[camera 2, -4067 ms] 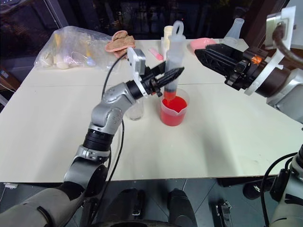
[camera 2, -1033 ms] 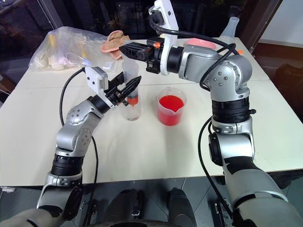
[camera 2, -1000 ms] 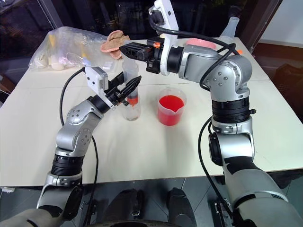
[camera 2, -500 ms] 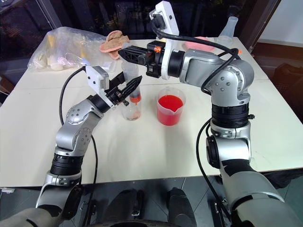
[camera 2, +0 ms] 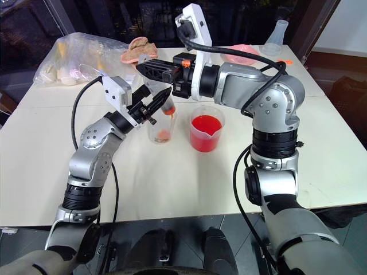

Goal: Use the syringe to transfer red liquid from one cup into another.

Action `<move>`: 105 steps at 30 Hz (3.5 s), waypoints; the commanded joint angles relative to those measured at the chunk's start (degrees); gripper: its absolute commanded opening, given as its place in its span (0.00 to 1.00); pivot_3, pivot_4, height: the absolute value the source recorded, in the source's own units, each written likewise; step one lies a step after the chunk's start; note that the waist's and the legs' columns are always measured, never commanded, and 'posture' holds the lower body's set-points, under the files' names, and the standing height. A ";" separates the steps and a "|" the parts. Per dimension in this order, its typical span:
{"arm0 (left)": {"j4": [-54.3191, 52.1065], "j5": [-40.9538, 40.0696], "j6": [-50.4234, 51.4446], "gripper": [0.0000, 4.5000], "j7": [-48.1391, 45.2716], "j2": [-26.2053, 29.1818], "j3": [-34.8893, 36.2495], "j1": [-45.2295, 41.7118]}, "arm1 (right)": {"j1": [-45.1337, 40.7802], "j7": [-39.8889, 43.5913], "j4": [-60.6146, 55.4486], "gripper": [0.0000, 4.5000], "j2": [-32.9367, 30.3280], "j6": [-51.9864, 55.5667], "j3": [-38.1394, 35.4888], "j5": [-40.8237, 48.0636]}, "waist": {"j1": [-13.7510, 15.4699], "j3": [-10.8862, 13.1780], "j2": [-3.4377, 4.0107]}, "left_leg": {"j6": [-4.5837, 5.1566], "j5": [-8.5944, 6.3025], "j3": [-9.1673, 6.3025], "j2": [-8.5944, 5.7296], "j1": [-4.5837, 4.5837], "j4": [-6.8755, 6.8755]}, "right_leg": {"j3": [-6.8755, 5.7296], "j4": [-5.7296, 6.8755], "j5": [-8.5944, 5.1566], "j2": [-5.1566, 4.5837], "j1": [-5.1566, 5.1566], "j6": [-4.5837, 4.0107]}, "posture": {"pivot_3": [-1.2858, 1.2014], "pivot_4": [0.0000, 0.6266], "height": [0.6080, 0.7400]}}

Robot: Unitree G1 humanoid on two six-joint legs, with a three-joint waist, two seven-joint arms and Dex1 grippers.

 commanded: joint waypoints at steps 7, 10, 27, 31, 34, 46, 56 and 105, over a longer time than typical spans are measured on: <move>-5.43 -1.21 -0.09 0.34 2.97 -0.29 2.64 0.21 | 0.60 1.73 -2.72 0.02 1.51 4.16 1.81 3.41 | -0.07 0.00 0.00 | 0.00 0.00 0.00 0.00 0.00 0.00 | 0.00 0.00 0.00 0.00 0.00 0.00 | 0.52 0.24 1.00; -6.83 -1.59 0.89 0.34 3.27 -0.09 2.69 1.07 | 0.56 1.59 -2.73 0.02 1.55 4.41 1.67 3.54 | -0.02 0.00 0.00 | 0.01 -0.01 0.00 0.00 0.00 -0.03 | 0.00 0.00 0.00 0.00 -0.01 0.00 | 0.52 0.24 1.00; -13.44 -3.73 6.78 0.34 4.68 1.69 3.91 3.98 | 0.86 0.34 -2.87 0.02 2.24 5.58 0.78 4.74 | -0.03 0.01 0.01 | 0.03 -0.02 -0.01 0.00 0.00 -0.04 | 0.00 0.00 0.00 0.00 -0.01 0.00 | 0.52 0.24 1.00; -15.03 -4.52 8.34 0.34 4.99 2.07 4.17 4.62 | 0.82 -0.31 -2.69 0.02 2.60 6.33 0.38 5.03 | -0.05 0.01 0.02 | 0.04 -0.02 -0.01 0.00 0.00 -0.04 | 0.00 0.00 0.00 0.00 -0.01 0.00 | 0.52 0.24 1.00; -16.31 -5.22 9.60 0.34 5.37 2.51 4.47 5.10 | 0.76 -0.83 -2.50 0.02 3.00 6.79 0.08 5.18 | -0.05 0.02 0.03 | 0.04 -0.02 -0.01 0.00 0.00 -0.04 | 0.00 0.00 0.00 0.00 -0.01 -0.01 | 0.52 0.24 1.00; -21.16 -7.56 13.48 0.34 6.36 4.18 5.01 7.47 | 0.56 -0.15 -1.04 0.02 2.80 6.43 0.93 4.17 | -0.05 0.03 0.04 | 0.04 -0.03 -0.01 0.00 0.00 -0.06 | 0.01 -0.01 0.00 0.00 -0.02 -0.01 | 0.52 0.24 1.00; -23.18 -9.18 15.86 0.34 7.08 5.73 6.28 7.41 | 1.84 1.66 0.56 0.02 1.87 4.98 2.89 1.38 | -0.05 0.03 0.05 | 0.03 -0.03 -0.01 0.00 0.00 -0.06 | 0.01 -0.01 0.00 0.00 -0.02 -0.01 | 0.52 0.24 1.00; -22.42 -22.89 29.28 0.34 9.27 11.49 12.73 3.84 | 6.22 6.08 1.90 0.53 -15.75 2.52 -7.80 -1.79 | 0.11 0.09 0.13 | 0.04 -0.04 -0.03 0.01 -0.01 -0.17 | 0.00 -0.15 0.00 -0.02 0.01 -0.02 | 0.52 0.24 1.00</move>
